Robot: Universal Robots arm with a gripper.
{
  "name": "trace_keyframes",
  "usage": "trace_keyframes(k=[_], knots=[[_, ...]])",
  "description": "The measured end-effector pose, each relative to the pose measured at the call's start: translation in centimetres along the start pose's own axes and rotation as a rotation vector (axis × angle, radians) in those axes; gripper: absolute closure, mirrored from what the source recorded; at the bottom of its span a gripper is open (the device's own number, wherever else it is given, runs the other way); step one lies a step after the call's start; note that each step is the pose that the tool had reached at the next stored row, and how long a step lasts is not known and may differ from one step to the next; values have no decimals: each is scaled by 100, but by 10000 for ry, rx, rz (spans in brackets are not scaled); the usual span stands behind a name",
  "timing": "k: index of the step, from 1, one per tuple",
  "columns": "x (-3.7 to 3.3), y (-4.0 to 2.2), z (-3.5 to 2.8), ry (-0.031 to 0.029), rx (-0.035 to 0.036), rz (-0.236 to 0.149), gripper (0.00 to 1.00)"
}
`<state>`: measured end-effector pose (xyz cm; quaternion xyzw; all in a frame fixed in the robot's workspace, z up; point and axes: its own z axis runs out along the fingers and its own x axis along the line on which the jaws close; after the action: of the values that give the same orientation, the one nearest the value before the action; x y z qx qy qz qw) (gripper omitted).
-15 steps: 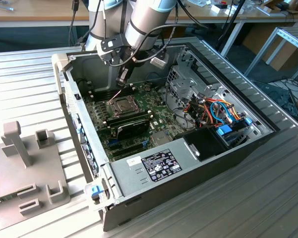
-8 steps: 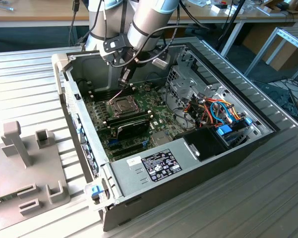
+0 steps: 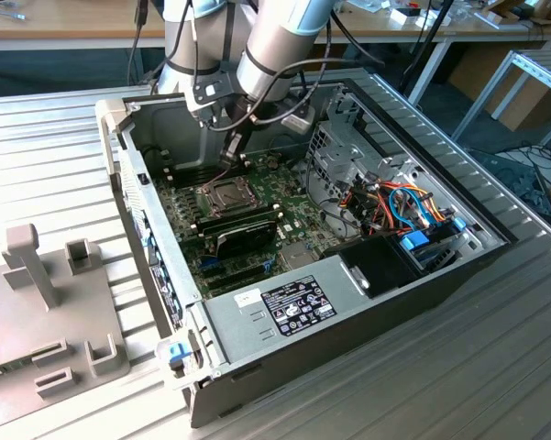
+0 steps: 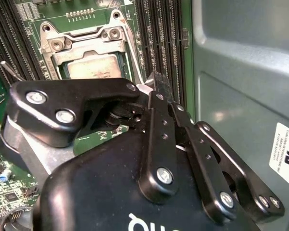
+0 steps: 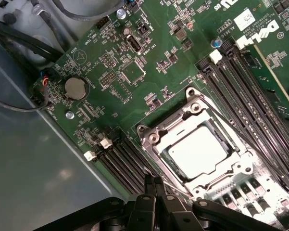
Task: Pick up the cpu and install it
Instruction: 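Install the first cpu locking lever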
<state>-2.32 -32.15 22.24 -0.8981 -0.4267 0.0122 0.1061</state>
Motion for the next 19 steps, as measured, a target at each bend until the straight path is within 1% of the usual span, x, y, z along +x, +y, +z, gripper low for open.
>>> trace_keyframes(k=[2,8,13,19], knots=[[-1,4,18,0,0,-1,89],[0,11,33,-1,1,-3,89],[29,50,45,0,0,-1,89],[30,60,78,0,0,-1,89]])
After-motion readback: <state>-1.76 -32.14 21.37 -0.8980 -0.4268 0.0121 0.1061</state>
